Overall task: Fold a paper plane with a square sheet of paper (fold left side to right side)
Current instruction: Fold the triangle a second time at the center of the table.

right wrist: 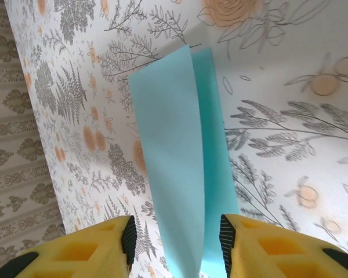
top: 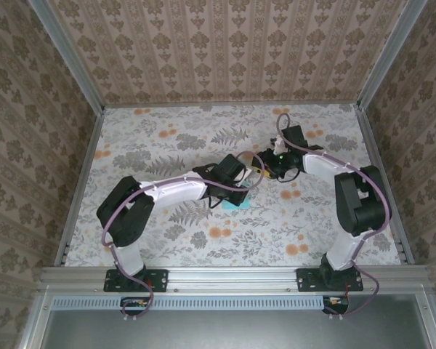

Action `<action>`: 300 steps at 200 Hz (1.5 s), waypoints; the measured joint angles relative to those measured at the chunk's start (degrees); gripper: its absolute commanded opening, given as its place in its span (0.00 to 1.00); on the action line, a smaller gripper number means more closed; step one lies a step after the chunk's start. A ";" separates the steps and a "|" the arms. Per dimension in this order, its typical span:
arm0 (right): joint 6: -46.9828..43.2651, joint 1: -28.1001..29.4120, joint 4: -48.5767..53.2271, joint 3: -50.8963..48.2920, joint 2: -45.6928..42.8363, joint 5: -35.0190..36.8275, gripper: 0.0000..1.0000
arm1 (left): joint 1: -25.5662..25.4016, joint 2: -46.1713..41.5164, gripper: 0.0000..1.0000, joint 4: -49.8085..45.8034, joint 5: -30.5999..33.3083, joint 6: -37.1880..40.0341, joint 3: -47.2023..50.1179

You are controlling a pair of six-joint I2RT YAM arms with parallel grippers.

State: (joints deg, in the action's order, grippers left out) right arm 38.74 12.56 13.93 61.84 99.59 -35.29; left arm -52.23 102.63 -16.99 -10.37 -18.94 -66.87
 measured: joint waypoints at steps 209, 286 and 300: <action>2.23 12.55 -4.46 -13.81 -0.26 5.57 0.04 | 5.31 -1.03 0.04 -0.79 -8.35 -4.87 2.36; 1.97 12.90 -3.87 -13.29 0.22 5.79 0.04 | 6.14 -1.03 0.04 -0.72 -8.85 -4.92 2.36; 1.99 12.92 -3.89 -13.29 0.15 5.79 0.04 | 6.14 -1.03 0.04 -0.72 -8.96 -4.92 2.36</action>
State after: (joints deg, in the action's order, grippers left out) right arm 40.73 25.47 10.04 48.56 99.74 -29.50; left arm -46.09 101.60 -17.72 -19.33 -23.86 -64.51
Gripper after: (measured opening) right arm 0.052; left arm 0.046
